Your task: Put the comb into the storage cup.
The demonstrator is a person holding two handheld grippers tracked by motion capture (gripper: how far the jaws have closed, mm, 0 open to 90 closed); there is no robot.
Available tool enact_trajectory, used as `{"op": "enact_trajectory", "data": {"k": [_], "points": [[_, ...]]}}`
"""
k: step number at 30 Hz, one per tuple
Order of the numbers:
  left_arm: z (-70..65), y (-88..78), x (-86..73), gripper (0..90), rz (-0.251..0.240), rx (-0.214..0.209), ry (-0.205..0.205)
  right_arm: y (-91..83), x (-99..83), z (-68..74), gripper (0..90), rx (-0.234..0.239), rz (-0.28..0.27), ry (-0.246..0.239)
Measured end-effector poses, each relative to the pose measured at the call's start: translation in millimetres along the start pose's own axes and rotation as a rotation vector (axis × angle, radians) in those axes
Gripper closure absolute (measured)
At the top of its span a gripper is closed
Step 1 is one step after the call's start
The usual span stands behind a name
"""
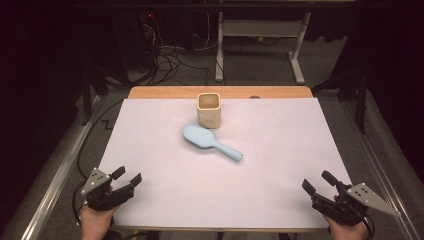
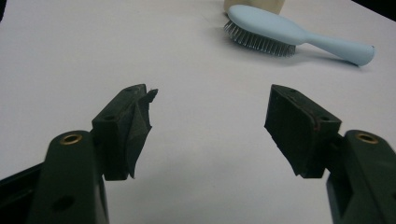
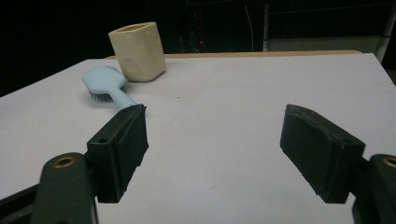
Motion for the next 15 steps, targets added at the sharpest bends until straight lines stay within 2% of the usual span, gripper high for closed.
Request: {"op": "enact_trajectory", "data": {"k": [15], "points": [[-0.3, 0.0, -0.1, 31.6, 0.0, 0.0, -0.001, 8.8, 6.0, 2.5, 24.0, 0.023, -0.001, -0.007]]}}
Point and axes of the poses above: each handheld gripper's, and its own axes: y roughly forward along the jaws, x roughly out of its top, z roughly to its left, the point moved 6 cm from there along y, roughly forward along the jaws, and after that the axes turned 9 degrees about x, right-handed, at the moved point
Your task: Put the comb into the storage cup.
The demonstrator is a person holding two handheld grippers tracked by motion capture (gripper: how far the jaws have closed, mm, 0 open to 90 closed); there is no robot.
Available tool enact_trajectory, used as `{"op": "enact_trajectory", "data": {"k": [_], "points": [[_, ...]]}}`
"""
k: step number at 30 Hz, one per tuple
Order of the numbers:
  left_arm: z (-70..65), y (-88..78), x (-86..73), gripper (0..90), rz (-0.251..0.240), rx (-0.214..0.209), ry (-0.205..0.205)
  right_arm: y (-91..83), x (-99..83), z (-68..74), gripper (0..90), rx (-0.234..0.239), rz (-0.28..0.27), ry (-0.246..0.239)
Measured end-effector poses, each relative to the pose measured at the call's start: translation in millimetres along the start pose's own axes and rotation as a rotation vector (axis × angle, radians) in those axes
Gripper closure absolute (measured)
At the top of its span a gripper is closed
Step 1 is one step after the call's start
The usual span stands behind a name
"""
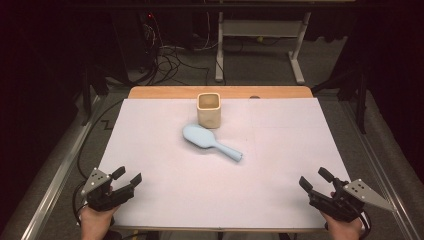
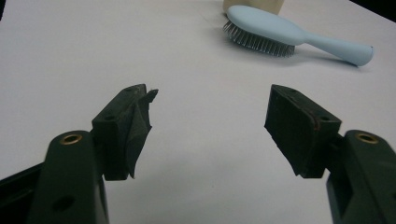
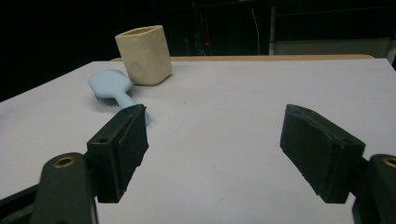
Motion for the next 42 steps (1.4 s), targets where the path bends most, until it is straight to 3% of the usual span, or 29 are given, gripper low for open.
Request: {"op": "enact_trajectory", "data": {"k": [23, 42], "points": [[-0.6, -0.1, 0.1, 31.5, -0.002, -0.004, 0.001, 23.5, 13.3, 9.8, 24.2, 0.042, 0.004, -0.034], [-0.9, -0.3, 0.1, 31.5, -0.001, -0.007, 0.003, 53.2, 24.9, 20.1, 24.2, 0.085, 0.015, -0.055]]}}
Point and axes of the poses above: each handheld gripper's, and its own axes: y roughly forward along the jaws, x roughly out of its top, z roughly to its left, the point moved 6 cm from there along y, roughly forward along the jaws, and after that the axes turned 9 degrees about x, right-handed, at the moved point
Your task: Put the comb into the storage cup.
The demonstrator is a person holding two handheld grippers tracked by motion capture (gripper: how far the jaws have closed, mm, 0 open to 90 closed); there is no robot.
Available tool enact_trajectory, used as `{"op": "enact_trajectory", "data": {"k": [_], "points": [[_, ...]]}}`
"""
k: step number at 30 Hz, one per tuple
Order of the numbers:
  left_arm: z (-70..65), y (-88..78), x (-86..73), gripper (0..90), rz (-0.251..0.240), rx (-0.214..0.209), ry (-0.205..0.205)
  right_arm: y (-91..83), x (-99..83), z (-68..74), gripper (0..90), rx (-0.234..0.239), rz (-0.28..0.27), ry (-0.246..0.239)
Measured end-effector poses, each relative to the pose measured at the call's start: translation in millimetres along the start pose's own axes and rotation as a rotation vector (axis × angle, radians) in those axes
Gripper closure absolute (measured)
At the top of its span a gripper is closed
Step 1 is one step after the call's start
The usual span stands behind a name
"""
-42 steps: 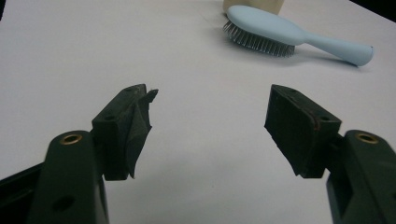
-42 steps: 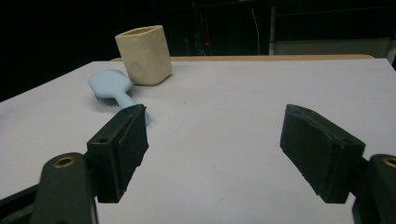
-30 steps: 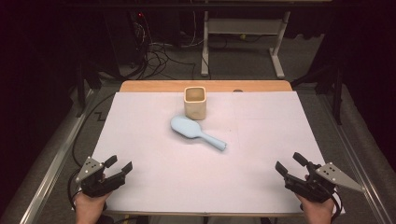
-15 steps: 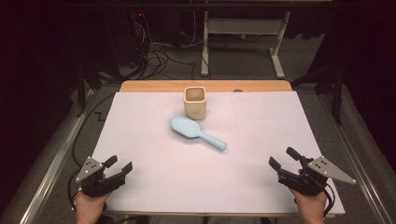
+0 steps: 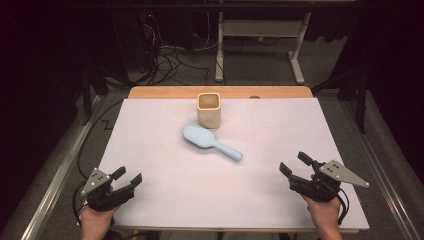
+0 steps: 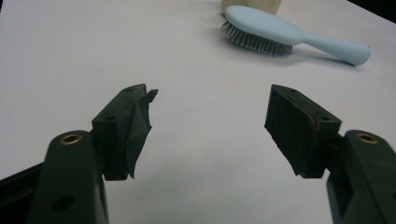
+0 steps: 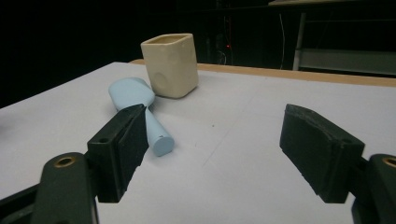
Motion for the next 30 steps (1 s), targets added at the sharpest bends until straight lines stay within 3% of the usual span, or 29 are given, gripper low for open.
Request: {"op": "enact_trajectory", "data": {"k": [30], "points": [[-0.3, 0.2, 0.1, 31.6, -0.001, -0.003, -0.001, 36.8, 11.9, 8.9, 24.3, 0.052, 0.015, 0.0]]}}
Point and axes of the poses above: each handheld gripper's, and its own axes: y roughly forward along the jaws, x roughly out of its top, z roughly to its left, the point moved 6 cm from there along y, roughly forward along the jaws, and after that the axes turned 9 degrees about x, right-handed, at the moved point
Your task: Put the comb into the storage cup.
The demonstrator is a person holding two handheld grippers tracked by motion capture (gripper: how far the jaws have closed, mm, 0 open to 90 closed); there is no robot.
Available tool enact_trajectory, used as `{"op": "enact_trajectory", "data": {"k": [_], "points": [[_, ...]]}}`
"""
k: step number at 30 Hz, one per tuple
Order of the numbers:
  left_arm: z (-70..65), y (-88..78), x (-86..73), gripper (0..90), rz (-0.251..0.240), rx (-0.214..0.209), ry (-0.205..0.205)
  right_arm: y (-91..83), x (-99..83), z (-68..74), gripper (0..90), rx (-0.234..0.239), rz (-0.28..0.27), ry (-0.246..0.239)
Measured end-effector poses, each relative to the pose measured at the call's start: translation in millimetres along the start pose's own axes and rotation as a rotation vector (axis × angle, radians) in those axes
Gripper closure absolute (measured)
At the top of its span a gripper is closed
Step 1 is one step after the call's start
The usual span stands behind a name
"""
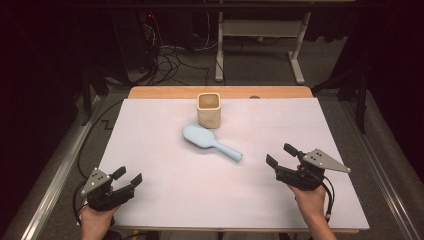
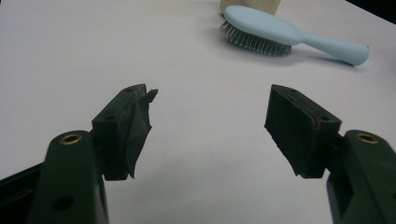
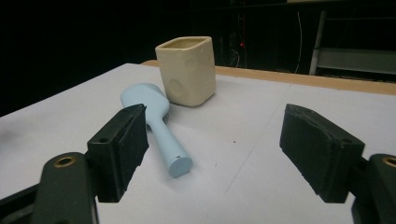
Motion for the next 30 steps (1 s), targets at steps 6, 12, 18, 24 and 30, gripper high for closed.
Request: {"op": "enact_trajectory", "data": {"k": [6, 12, 18, 24, 30], "points": [[0.2, -0.2, 0.2, 31.6, -0.002, 0.0, 0.001, 7.5, 0.5, 0.0, 24.3, 0.008, 0.0, 0.004], [0.4, -1.0, 0.3, 31.6, -0.002, 0.001, 0.002, 11.7, 1.2, -0.5, 24.3, 0.013, 0.0, 0.018], [0.0, -1.0, 0.2, 31.6, -0.002, -0.001, 0.006, 16.7, 4.5, 0.8, 24.3, 0.017, 0.005, 0.007], [-0.2, -0.9, 0.2, 31.6, -0.002, -0.002, 0.006, 26.8, 5.9, 1.5, 24.3, 0.02, 0.021, 0.001], [-0.3, -1.0, 0.3, 31.6, -0.003, -0.003, 0.007, 37.0, 6.8, 3.7, 24.2, 0.028, 0.031, -0.001]]}}
Point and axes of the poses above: each handheld gripper's, and its own axes: y roughly forward along the jaws, x roughly out of its top, z roughly to its left, the point moved 6 cm from there along y, roughly forward along the jaws, and after that the axes turned 9 degrees about x, right-handed, at the moved point
